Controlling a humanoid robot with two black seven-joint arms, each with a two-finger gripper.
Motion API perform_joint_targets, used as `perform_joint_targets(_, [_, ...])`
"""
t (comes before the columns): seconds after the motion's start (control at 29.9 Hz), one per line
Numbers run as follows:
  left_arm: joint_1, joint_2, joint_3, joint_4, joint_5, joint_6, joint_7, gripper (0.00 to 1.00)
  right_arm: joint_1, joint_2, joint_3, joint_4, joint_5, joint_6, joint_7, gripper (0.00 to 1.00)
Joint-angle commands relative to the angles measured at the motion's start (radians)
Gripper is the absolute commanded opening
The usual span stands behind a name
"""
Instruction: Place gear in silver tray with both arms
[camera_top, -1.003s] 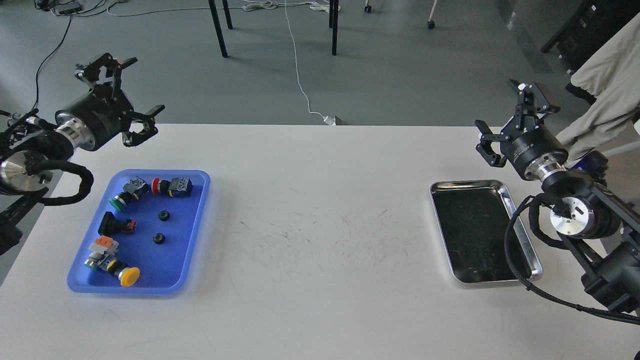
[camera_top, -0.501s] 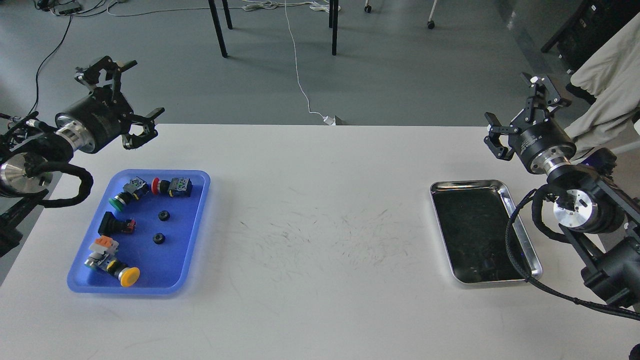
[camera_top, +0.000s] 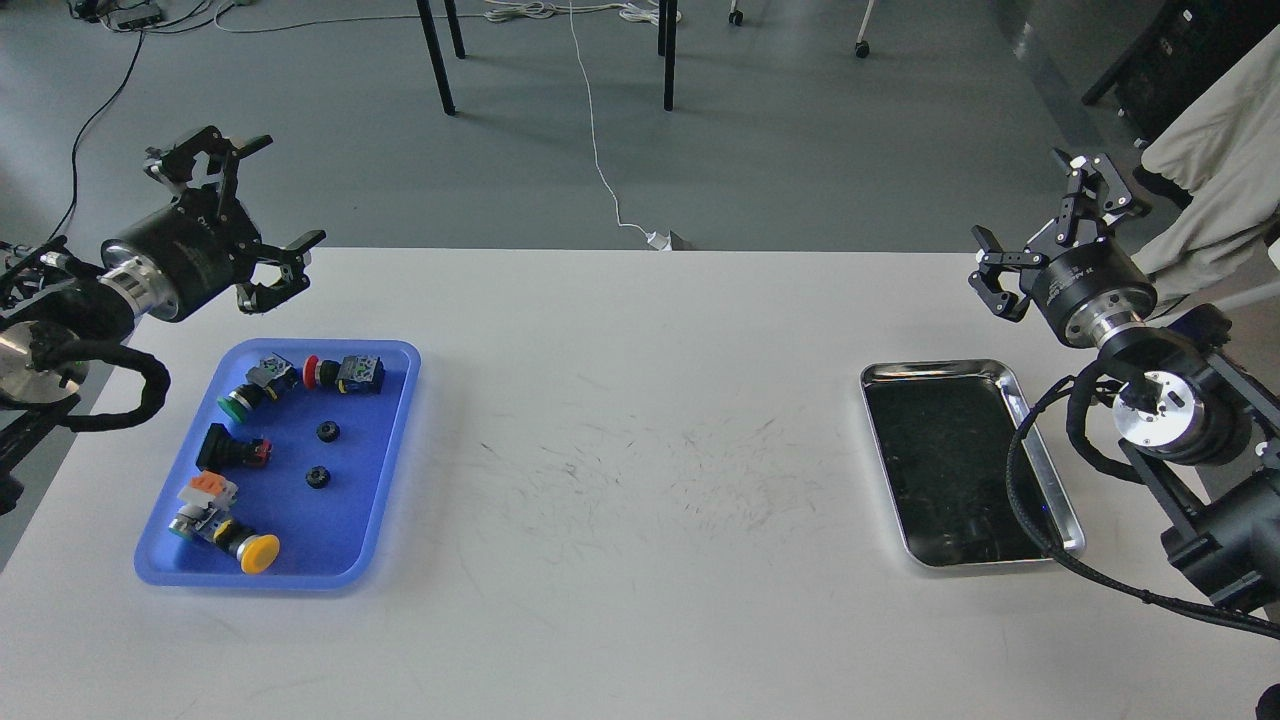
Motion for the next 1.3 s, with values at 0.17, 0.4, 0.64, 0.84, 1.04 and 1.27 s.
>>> perform_joint_targets(0.17, [0.007, 0.001, 0.000, -0.004, 0.002, 0.005, -0.002, 0.99, 0.000, 0.000, -0.001, 0.000, 0.000, -0.001, 0.006, 0.99])
perform_joint_targets(0.4, [0.007, 0.003, 0.006, -0.004, 0.004, 0.006, 0.000, 0.99, -0.002, -0.002, -0.005, 0.002, 0.000, 0.000, 0.009, 0.99])
perform_joint_targets(0.64, [0.008, 0.015, 0.009, -0.010, 0.006, 0.005, 0.000, 0.99, -0.003, -0.002, -0.010, 0.002, 0.000, 0.000, 0.011, 0.99])
perform_joint_targets(0.84, [0.014, 0.024, 0.012, -0.017, 0.006, 0.005, -0.002, 0.99, -0.008, -0.002, -0.010, 0.002, 0.000, 0.000, 0.011, 0.99])
perform_joint_targets(1.04, [0.016, 0.036, 0.014, -0.025, 0.007, 0.005, 0.000, 0.99, -0.011, -0.002, -0.011, 0.003, -0.001, 0.000, 0.011, 0.99])
perform_joint_targets(1.27, [0.022, 0.044, 0.015, -0.036, 0.009, 0.005, 0.000, 0.99, -0.012, 0.000, -0.010, 0.003, -0.002, 0.000, 0.012, 0.99])
